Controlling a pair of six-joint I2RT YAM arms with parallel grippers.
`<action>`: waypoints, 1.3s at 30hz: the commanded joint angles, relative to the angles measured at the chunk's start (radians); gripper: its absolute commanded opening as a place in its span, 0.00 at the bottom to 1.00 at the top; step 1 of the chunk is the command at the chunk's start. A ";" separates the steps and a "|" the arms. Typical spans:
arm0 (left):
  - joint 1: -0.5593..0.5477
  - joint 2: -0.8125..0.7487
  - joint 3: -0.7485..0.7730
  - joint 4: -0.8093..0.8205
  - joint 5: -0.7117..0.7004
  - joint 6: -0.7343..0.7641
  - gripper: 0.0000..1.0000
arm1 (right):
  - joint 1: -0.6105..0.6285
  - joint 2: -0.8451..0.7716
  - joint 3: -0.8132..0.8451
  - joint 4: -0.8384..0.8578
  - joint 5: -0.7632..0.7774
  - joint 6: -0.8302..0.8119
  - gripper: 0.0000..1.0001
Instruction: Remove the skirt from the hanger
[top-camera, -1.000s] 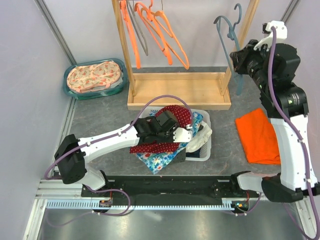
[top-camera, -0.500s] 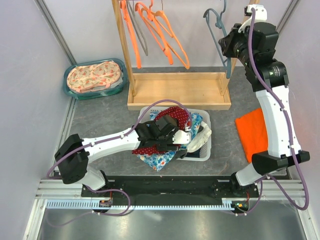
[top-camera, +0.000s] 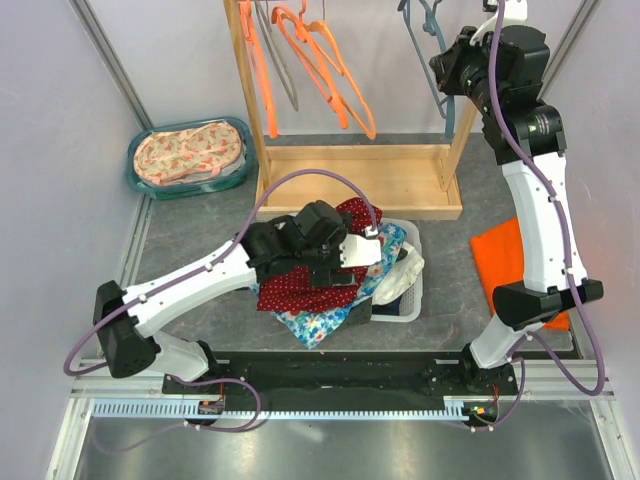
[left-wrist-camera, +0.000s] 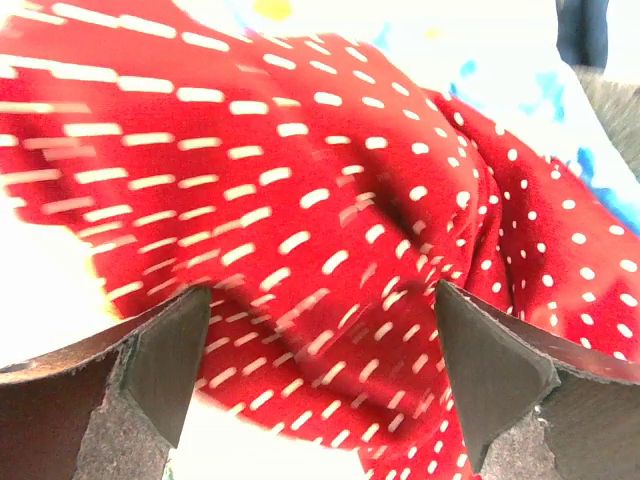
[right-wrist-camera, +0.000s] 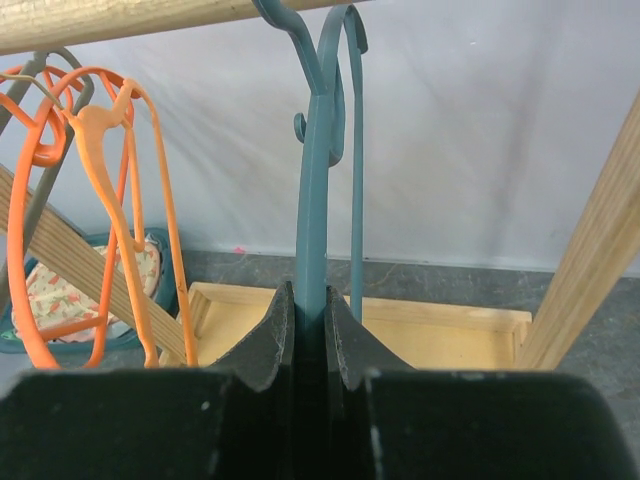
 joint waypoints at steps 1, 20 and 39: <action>-0.001 -0.041 0.112 -0.058 0.000 -0.022 1.00 | 0.001 0.035 0.077 0.063 -0.023 0.011 0.00; 0.059 -0.135 0.512 -0.054 -0.025 -0.077 1.00 | -0.001 0.217 0.121 0.232 -0.135 0.122 0.00; 0.241 -0.204 0.414 0.061 -0.040 -0.139 1.00 | 0.011 0.170 -0.070 0.212 -0.062 0.045 0.00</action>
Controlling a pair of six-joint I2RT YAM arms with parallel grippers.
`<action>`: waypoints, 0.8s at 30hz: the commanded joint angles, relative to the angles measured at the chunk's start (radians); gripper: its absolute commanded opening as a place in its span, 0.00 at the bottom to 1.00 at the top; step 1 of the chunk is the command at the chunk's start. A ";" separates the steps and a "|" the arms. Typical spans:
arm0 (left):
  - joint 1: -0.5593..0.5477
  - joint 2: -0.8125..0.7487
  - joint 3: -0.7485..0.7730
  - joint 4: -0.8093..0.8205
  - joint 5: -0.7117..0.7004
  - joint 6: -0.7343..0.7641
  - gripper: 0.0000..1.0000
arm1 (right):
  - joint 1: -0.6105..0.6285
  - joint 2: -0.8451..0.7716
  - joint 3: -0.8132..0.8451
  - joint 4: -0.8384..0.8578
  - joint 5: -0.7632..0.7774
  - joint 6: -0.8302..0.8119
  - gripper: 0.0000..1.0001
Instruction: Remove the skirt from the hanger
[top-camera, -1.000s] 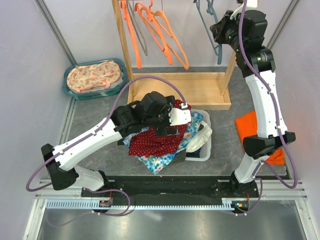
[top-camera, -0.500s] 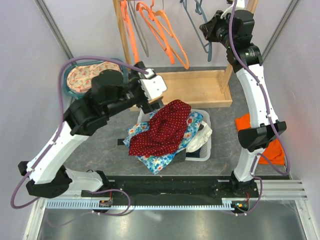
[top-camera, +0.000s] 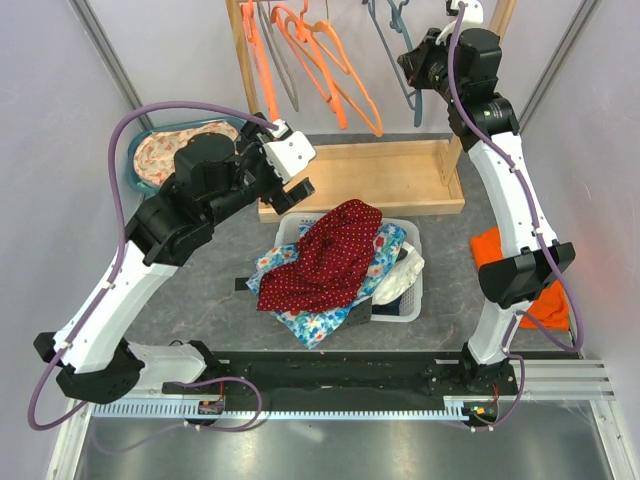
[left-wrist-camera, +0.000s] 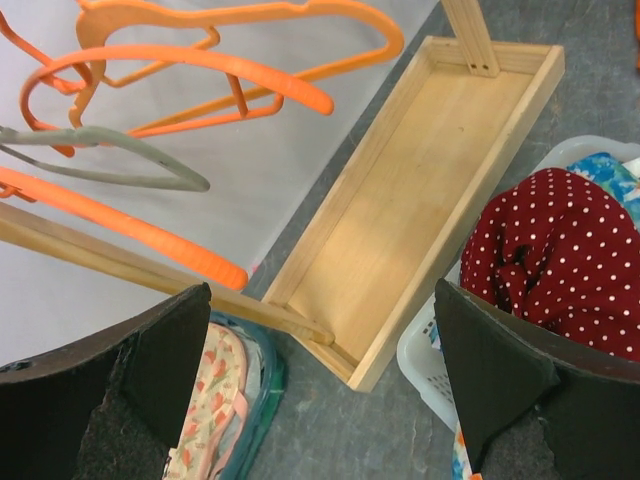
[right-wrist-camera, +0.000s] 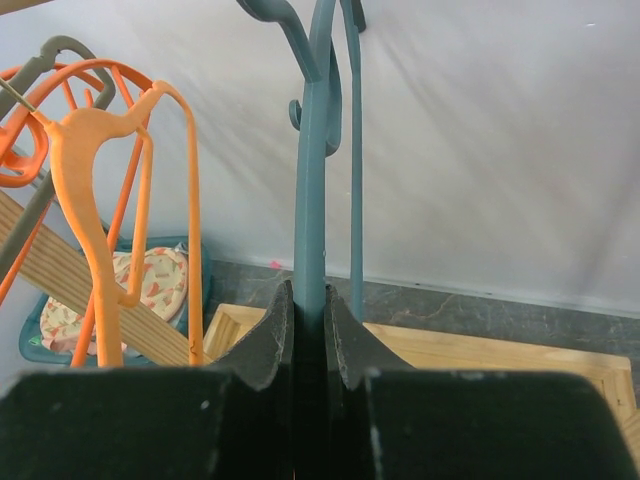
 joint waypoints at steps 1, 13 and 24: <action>0.023 -0.037 -0.038 0.056 -0.007 -0.050 0.99 | -0.001 -0.004 -0.016 -0.045 0.039 -0.010 0.00; 0.040 -0.060 -0.079 0.065 0.013 -0.075 1.00 | 0.125 -0.183 -0.211 -0.021 0.157 -0.083 0.03; 0.046 -0.060 -0.087 0.069 0.027 -0.092 0.99 | 0.139 -0.164 -0.137 -0.113 0.234 -0.097 0.34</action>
